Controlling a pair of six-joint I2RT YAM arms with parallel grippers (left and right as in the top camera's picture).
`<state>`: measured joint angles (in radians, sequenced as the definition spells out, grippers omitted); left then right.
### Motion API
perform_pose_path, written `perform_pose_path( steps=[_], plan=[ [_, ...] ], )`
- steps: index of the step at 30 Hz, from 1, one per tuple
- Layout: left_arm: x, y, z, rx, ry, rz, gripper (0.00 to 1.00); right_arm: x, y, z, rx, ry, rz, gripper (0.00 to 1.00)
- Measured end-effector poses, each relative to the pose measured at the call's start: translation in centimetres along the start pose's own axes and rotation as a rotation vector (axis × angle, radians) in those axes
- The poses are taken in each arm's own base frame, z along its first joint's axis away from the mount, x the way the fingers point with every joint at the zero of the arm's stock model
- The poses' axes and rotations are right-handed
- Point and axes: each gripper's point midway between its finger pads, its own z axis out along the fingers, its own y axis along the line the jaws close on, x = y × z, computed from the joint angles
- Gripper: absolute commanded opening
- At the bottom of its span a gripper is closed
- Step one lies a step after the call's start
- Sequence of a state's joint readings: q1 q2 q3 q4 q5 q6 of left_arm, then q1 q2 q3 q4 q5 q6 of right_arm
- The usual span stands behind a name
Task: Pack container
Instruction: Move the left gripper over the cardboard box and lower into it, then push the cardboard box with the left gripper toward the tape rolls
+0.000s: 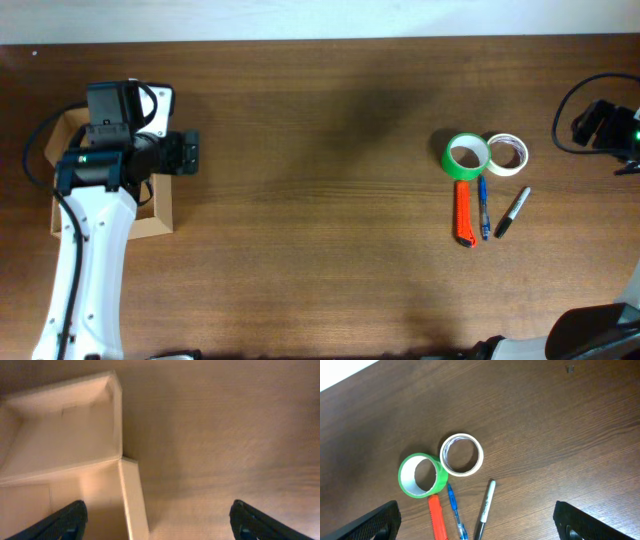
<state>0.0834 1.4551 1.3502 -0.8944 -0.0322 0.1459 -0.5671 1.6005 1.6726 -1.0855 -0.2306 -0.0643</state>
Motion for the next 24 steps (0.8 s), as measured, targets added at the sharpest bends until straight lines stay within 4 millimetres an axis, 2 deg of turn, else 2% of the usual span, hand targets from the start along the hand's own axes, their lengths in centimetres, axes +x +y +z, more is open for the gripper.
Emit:
perform_pose_path(
  steps=[6,9,13,18,24],
  plan=[
    [4.5,1.9,3.2,-0.033,0.225,-0.103,0.78,0.0,0.1,0.0,-0.003,0.0,0.0,0.99],
    [5.4,2.5,4.2,-0.033,0.269,-0.134,0.78,0.0,0.1,0.0,-0.005,0.0,0.0,0.99],
    [6.2,3.5,4.6,-0.03,0.296,-0.18,0.77,0.0,0.1,0.0,-0.005,0.0,0.0,0.99],
    [7.4,4.6,5.4,0.016,0.335,-0.252,0.72,0.0,0.1,0.0,-0.005,0.001,0.0,0.99],
    [9.5,4.2,7.7,0.065,0.437,-0.282,0.66,0.0,0.1,0.0,-0.005,0.0,0.0,0.99]
  ],
)
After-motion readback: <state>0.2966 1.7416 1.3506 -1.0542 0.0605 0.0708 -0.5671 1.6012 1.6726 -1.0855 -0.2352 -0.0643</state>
